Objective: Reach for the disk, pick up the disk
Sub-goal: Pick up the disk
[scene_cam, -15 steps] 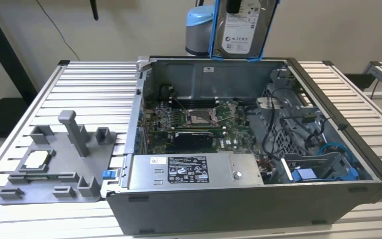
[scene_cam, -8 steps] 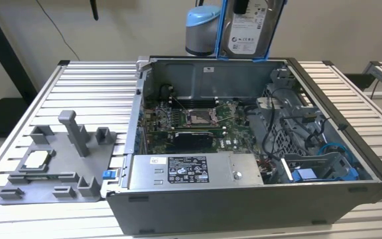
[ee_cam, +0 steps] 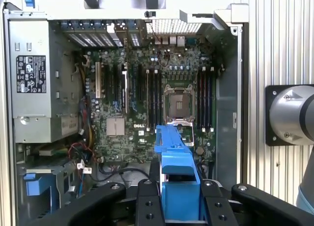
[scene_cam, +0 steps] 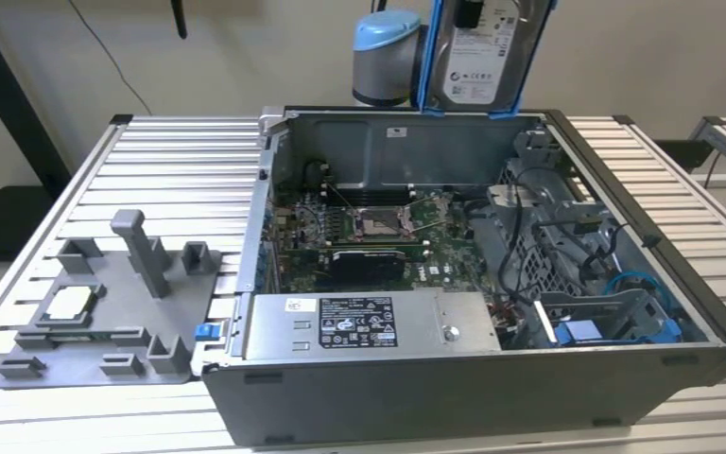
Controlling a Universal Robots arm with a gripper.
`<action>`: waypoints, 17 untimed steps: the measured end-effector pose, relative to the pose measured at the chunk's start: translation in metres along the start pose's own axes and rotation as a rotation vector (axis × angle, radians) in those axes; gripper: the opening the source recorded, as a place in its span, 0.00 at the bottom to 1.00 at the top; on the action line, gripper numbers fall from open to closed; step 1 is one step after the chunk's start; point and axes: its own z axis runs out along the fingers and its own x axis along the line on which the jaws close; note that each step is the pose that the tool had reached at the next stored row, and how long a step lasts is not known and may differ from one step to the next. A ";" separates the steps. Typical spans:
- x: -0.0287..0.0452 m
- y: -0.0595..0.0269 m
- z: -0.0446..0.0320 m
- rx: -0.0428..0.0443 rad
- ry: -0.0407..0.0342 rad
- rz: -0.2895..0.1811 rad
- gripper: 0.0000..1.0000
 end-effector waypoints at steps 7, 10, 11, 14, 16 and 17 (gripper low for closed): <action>-0.0003 -0.0084 0.0008 0.0000 -0.0001 0.000 0.00; -0.0004 -0.0119 0.0011 0.0000 0.0000 0.000 0.00; -0.0005 -0.0129 0.0012 0.0000 0.0000 0.000 0.00; -0.0006 -0.0159 0.0015 0.0000 0.0000 0.000 0.00; -0.0006 -0.0170 0.0016 0.0000 0.0000 0.000 0.00; -0.0006 -0.0172 0.0016 0.0000 0.0000 0.000 0.00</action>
